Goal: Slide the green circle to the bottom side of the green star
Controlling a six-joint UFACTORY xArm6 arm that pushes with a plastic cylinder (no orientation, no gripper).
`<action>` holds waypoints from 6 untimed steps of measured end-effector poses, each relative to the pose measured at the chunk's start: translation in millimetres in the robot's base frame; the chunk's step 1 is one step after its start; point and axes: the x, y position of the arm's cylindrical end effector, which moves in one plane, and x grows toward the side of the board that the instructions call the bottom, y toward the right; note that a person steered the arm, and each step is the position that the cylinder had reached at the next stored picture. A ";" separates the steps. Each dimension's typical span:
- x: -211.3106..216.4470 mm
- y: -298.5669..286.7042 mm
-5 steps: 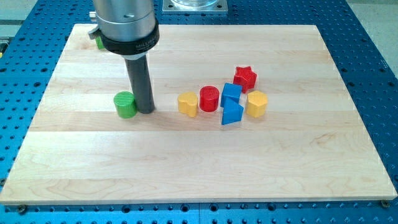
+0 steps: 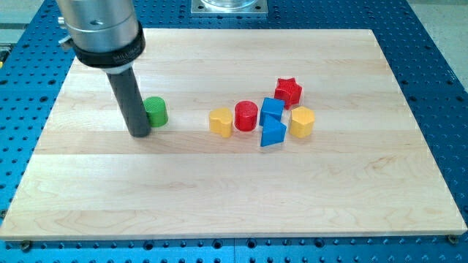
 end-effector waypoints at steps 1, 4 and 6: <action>5.1 7.1; -95.4 55.8; -163.1 -26.0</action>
